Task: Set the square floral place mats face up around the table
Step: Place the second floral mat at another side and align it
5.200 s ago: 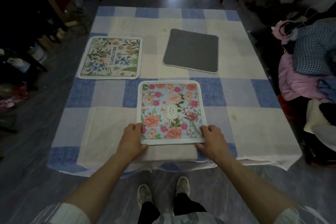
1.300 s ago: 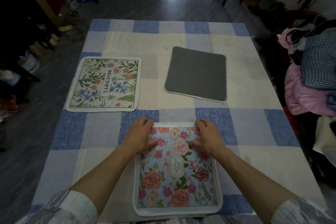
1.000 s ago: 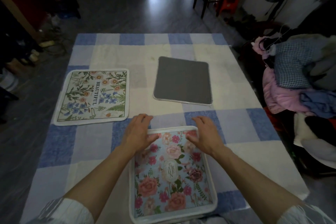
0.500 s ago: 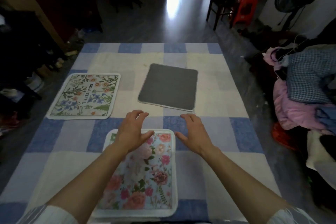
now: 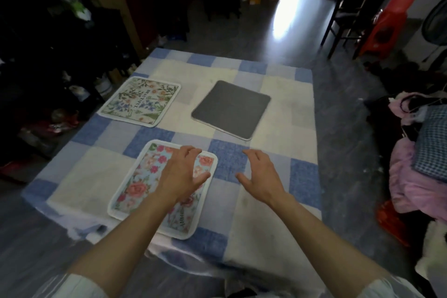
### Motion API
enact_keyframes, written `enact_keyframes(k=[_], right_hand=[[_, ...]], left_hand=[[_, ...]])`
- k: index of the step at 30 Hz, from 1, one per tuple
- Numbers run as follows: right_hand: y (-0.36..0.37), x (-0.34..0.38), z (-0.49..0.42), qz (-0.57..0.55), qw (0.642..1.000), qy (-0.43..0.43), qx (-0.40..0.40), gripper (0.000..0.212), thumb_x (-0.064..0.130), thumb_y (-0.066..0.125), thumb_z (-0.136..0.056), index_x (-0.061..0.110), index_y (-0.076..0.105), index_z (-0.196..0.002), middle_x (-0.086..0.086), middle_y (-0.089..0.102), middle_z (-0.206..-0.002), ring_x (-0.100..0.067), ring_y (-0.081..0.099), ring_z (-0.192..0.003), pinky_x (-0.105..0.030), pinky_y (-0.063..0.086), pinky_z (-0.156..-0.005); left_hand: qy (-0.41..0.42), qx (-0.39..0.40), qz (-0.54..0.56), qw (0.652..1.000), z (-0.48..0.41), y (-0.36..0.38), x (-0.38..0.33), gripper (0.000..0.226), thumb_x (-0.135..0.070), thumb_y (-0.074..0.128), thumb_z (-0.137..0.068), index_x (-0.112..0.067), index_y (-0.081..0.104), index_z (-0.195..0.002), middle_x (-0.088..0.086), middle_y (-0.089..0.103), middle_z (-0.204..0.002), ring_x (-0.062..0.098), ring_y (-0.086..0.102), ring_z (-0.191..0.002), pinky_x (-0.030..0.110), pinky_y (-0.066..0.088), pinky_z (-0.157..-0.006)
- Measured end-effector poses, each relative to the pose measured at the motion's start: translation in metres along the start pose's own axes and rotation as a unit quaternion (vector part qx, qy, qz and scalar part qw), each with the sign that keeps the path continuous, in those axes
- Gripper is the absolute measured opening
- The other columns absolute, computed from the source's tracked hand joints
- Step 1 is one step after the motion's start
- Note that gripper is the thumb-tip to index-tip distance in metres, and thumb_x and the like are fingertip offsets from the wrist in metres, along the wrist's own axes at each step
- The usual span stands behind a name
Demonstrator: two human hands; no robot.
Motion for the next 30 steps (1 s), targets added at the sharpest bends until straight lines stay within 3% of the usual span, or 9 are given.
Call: enact_keyframes(k=[14,22,30], right_hand=[[-0.072,0.029,0.098,0.09,0.994,-0.054,-0.036,0.06,0.039,0.067,-0.083,0.018,0.044,-0.134,-0.006,0.049,-0.135,-0.024,0.043,-0.124,-0.038,0.038,-0.105],[-0.096,0.009,0.145,0.059,0.996,-0.036,-0.059,0.06,0.039,0.067,-0.085,0.019,0.043,-0.135,-0.005,0.048,-0.138,-0.022,0.042,-0.127,-0.038,0.038,-0.108],[-0.131,-0.079,0.151,-0.014,0.998,-0.03,-0.057,0.06,0.032,0.072,-0.081,0.009,0.048,-0.131,-0.011,0.051,-0.132,-0.027,0.044,-0.123,-0.036,0.036,-0.106]], left_hand=[[0.008,-0.133,0.045,0.99,0.098,-0.028,-0.022,0.062,-0.051,0.069,-0.077,-0.02,0.046,-0.126,0.006,0.051,-0.127,0.024,0.049,-0.111,0.036,0.043,-0.093],[0.009,-0.088,0.033,0.996,0.126,0.01,-0.085,0.065,-0.054,0.065,-0.081,-0.02,0.045,-0.132,0.007,0.049,-0.134,0.025,0.045,-0.118,0.04,0.043,-0.099],[0.002,-0.104,-0.019,0.994,0.102,0.041,-0.152,0.063,-0.05,0.07,-0.078,-0.019,0.05,-0.129,0.008,0.053,-0.128,0.027,0.049,-0.114,0.039,0.043,-0.094]])
Point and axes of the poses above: each hand's wrist, its own z-axis away from the middle knuckle, its own y-axis out of the palm, x = y × z, the point moved 5 cm from there along -z, towards the middle knuckle
